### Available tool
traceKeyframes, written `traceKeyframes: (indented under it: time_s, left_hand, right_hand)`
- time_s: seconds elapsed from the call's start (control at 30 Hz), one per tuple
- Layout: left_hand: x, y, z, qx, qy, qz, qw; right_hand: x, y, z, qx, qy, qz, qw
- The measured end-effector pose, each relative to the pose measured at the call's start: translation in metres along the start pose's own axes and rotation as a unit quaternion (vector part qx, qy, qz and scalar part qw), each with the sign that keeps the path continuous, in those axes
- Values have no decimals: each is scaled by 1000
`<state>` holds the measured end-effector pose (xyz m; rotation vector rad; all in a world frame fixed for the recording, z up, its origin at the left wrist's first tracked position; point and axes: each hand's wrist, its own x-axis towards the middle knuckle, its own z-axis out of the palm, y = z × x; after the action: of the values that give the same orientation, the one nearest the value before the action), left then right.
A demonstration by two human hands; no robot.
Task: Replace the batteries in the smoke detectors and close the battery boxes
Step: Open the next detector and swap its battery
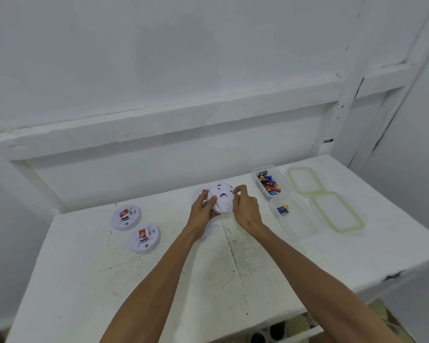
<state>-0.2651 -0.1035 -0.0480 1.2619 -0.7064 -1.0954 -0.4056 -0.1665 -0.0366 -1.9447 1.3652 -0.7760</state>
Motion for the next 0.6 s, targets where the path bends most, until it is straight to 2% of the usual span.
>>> traceKeyframes:
  time_s: [0.17,0.33,0.47,0.6]
  left_hand:
    - [-1,-28,19,-49,0,-72,996]
    - [-7,-46,35,-116,-6,-126,985]
    - [-6,-64,37,-100,-12,-149,984]
    - [-7,-78,35,-65,-33,-150,986]
  right_hand:
    - [-13,22,-8,17,-1,-3,1000]
    - [-23,42,-10,18,-36,46,998]
    - [-26,53,-12,-1,-75,65,995]
    - [-29,59,-11,-14,-78,62,995]
